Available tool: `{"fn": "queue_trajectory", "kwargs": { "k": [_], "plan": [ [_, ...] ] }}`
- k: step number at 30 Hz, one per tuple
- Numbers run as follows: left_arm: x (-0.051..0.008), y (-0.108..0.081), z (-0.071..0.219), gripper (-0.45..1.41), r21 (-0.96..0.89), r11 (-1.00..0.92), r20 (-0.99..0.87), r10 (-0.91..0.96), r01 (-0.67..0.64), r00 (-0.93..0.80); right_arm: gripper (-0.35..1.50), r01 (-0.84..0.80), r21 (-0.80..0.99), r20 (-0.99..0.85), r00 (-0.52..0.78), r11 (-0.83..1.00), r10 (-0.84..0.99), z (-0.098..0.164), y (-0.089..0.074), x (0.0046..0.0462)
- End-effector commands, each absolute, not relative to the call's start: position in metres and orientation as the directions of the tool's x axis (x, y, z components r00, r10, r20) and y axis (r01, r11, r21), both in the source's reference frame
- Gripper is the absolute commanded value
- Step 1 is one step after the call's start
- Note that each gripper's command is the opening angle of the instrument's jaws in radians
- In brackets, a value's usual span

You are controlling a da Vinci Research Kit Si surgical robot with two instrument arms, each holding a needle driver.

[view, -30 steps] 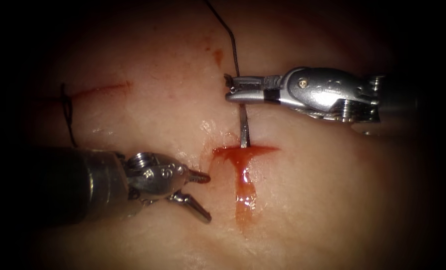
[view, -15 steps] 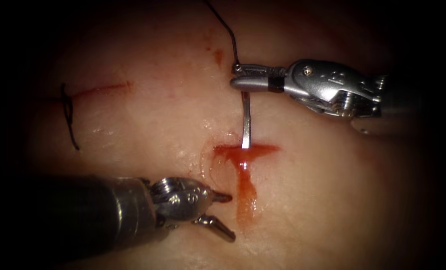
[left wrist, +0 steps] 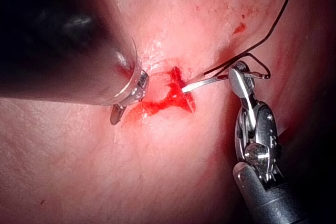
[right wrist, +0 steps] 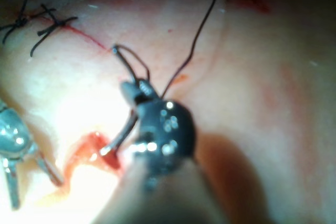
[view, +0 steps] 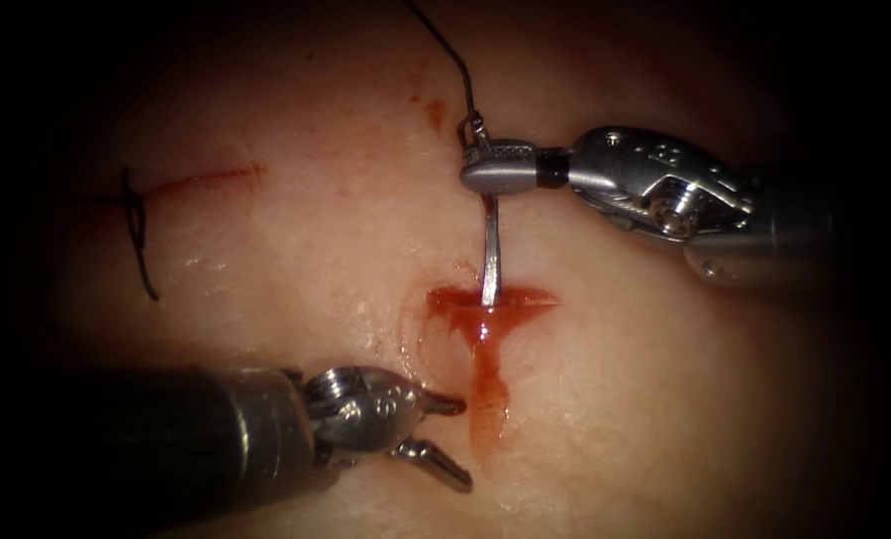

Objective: Wound Closure

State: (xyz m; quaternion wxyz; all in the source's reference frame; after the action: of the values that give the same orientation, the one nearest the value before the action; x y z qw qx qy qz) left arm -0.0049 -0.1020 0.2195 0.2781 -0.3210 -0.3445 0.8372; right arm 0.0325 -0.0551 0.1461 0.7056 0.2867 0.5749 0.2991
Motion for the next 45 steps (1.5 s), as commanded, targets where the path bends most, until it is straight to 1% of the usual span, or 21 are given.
{"fn": "queue_trajectory", "kwargs": {
  "k": [1,7,11,17,21,27,33,37,45],
  "plan": [
    [-0.0053,-0.1026,0.2199,0.76,-0.757,-0.607,-0.345,0.686,-0.242,-0.640,-0.35,-0.089,0.752,-0.636,0.165,0.654,0.754,0.1466,-0.0554,0.0332],
    [-0.0054,-0.1026,0.2200,0.76,-0.757,-0.607,-0.345,0.687,-0.243,-0.640,-0.35,-0.072,0.790,-0.593,0.162,0.609,0.789,0.1467,-0.0558,0.0333],
    [-0.0053,-0.1026,0.2200,0.76,-0.757,-0.607,-0.345,0.686,-0.242,-0.640,-0.35,-0.029,0.796,-0.592,0.172,0.605,0.787,0.1470,-0.0563,0.0334],
    [-0.0052,-0.1025,0.2201,0.74,-0.757,-0.607,-0.346,0.686,-0.242,-0.640,-0.35,0.021,0.797,-0.599,0.149,0.604,0.786,0.1472,-0.0563,0.0335],
    [-0.0052,-0.1025,0.2201,0.74,-0.757,-0.607,-0.346,0.686,-0.242,-0.640,-0.35,0.064,0.722,-0.689,0.166,0.689,0.706,0.1474,-0.0559,0.0336],
    [-0.0052,-0.1025,0.2201,0.74,-0.755,-0.611,-0.350,0.682,-0.238,-0.642,-0.35,0.102,0.683,-0.728,0.178,0.723,0.662,0.1476,-0.0557,0.0336],
    [-0.0052,-0.1025,0.2201,0.74,-0.755,-0.611,-0.350,0.682,-0.238,-0.642,-0.35,0.137,0.573,-0.816,0.180,0.808,0.549,0.1477,-0.0554,0.0338],
    [-0.0052,-0.1025,0.2201,0.74,-0.755,-0.611,-0.350,0.682,-0.238,-0.642,-0.35,0.143,0.564,-0.823,0.179,0.813,0.539,0.1477,-0.0555,0.0338],
    [-0.0051,-0.1025,0.2201,0.74,-0.753,-0.615,-0.354,0.678,-0.234,-0.644,-0.35,0.203,0.562,-0.827,0.126,0.802,0.547,0.1475,-0.0559,0.0340]
  ]
}}
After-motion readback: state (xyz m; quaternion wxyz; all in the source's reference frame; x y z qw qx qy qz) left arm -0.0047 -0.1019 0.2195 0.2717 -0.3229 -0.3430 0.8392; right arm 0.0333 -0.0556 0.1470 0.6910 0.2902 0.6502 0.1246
